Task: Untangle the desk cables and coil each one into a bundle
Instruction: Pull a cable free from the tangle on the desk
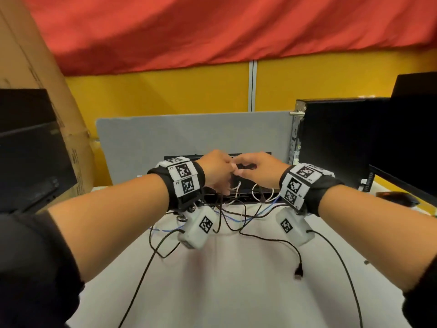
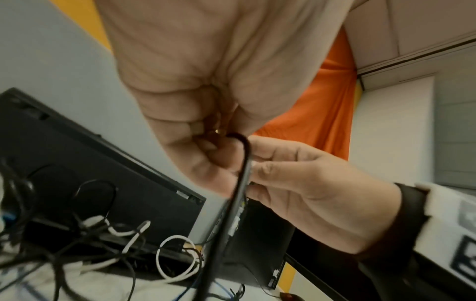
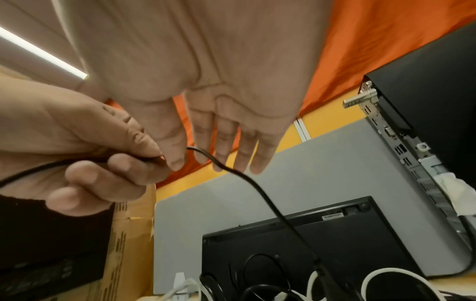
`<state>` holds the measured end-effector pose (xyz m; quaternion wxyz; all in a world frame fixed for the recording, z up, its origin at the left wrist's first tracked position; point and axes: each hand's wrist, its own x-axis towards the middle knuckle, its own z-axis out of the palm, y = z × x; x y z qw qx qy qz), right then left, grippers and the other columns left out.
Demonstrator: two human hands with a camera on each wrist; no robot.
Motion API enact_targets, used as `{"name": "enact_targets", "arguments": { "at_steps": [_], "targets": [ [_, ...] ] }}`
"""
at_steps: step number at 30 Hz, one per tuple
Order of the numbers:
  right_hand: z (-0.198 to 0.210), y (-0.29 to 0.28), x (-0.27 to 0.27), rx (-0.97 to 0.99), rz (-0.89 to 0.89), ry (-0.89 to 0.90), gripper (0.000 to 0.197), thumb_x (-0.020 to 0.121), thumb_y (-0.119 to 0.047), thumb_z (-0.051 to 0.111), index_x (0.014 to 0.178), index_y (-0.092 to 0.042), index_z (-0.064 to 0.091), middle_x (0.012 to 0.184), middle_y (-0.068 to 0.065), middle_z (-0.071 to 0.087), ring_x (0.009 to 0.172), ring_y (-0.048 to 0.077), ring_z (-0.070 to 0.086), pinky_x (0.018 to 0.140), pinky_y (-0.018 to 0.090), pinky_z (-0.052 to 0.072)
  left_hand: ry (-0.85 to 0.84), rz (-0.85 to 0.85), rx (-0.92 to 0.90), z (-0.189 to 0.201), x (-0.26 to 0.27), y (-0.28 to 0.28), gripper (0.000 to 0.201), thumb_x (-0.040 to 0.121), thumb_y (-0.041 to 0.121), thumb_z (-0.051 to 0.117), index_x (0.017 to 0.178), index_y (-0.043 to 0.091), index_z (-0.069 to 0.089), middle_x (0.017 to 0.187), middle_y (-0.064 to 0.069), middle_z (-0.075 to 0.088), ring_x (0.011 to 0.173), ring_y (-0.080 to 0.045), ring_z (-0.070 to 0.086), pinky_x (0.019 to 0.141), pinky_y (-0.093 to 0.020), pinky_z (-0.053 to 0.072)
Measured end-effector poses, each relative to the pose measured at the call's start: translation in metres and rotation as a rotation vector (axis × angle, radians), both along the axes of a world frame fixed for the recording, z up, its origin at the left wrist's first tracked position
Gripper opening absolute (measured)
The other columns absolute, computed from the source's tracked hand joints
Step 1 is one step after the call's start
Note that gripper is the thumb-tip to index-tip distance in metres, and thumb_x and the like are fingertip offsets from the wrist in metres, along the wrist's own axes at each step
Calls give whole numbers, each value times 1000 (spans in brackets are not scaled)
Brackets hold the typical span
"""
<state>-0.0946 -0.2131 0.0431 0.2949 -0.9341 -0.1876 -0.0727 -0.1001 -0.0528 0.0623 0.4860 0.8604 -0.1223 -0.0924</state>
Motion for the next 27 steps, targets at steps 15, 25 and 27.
{"name": "enact_targets", "arguments": {
  "at_steps": [15, 25, 27],
  "targets": [
    [47, -43, 3, 119, -311, -202, 22, 88, -35, 67, 77, -18, 76, 53, -11, 57, 47, 5, 47, 48, 19, 35, -466, 2, 340, 29, 31, 70, 23, 97, 34, 54, 84, 29, 72, 66, 5, 55, 52, -5, 43, 49, -17, 32],
    [42, -94, 9, 160, -587, -301, 23, 90, -30, 65, 77, -13, 72, 60, -3, 59, 55, 12, 53, 50, 19, 35, -511, 130, 240, 27, 52, 107, 24, 95, 29, 58, 75, 24, 71, 58, -1, 49, 53, -14, 41, 54, -24, 36],
    [36, -100, 8, 162, -593, -250, 22, 91, -27, 64, 78, -11, 72, 64, -1, 61, 58, 12, 55, 51, 19, 36, -508, 137, 221, 27, 54, 108, 24, 95, 29, 59, 76, 24, 71, 58, -1, 50, 53, -14, 42, 54, -24, 37]
  ]
}}
